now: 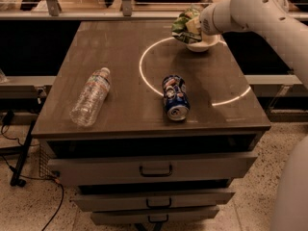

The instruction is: Place green jalapeno chip bag into paper bowl

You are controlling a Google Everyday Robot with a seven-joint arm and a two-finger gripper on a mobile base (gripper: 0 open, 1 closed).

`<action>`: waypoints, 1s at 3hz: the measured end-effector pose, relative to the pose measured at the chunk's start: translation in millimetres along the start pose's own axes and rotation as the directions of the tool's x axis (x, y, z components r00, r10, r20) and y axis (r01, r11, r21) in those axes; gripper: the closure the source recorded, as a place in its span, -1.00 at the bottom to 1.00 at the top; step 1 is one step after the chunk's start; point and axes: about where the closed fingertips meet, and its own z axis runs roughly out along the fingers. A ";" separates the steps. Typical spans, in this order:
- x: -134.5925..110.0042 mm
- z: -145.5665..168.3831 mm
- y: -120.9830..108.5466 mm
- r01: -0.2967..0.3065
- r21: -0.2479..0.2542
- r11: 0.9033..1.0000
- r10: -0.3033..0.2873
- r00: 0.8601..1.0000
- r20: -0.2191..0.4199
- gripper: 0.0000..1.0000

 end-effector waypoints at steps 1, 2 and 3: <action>7.7 1.1 -4.3 0.000 0.006 1.000 0.000 1.000 -0.015 0.03; 8.5 3.3 -11.2 0.004 0.017 1.000 -0.004 1.000 -0.018 -0.45; 2.6 1.0 -15.8 0.014 0.024 1.000 -0.014 1.000 -0.011 -0.99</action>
Offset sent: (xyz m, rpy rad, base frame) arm 0.0124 -0.0232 -0.0011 -0.0291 -0.0062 -0.0334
